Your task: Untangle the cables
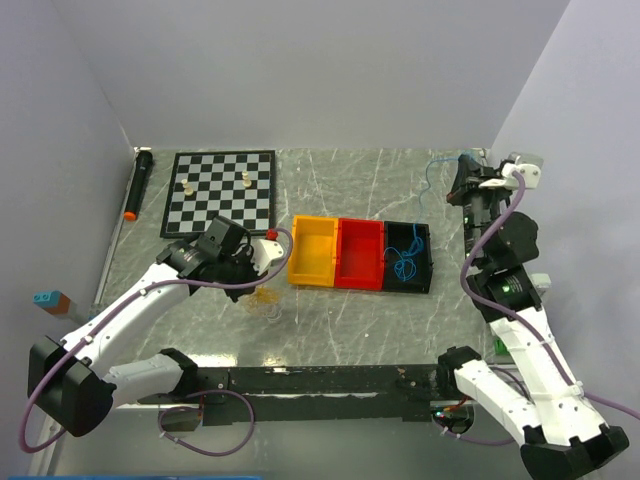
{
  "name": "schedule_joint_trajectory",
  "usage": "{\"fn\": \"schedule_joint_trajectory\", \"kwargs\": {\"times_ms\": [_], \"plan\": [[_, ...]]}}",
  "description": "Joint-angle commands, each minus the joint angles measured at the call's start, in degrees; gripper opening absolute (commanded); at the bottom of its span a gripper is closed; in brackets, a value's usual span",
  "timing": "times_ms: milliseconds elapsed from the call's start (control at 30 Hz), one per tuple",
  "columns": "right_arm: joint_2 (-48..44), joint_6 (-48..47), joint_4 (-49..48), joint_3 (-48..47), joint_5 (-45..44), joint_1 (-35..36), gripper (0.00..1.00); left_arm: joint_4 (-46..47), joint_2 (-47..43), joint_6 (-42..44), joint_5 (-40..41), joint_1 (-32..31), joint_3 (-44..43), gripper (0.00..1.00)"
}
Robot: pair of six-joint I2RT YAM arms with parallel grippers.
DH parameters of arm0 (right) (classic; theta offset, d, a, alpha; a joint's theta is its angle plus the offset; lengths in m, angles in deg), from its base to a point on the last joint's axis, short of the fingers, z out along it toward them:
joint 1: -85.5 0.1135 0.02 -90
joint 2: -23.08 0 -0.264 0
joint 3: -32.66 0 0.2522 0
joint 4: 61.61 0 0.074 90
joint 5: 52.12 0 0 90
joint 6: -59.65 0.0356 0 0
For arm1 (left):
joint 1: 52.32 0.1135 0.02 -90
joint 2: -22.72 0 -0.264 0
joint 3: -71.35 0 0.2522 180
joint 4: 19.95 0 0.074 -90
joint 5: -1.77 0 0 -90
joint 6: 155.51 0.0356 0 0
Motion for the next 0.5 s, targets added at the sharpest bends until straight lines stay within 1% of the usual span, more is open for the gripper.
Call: {"fn": "schedule_joint_trajectory", "kwargs": {"times_ms": [0,333,467], "plan": [[0.4,0.5,-1.7,2.0,-1.0,-0.8,0.00,-0.1,-0.3,-0.5,0.1,-0.5,-0.9,0.01],[0.3,1.0,-2.3,5.7,-7.8,-1.1,0.00,0.0,0.0,-0.4,0.6,-0.7,-0.2,0.01],[0.0,1.4,-2.1,6.0,-12.1,-1.2,0.00,0.0,0.1,-0.5,0.9,-1.0,-0.3,0.01]]}}
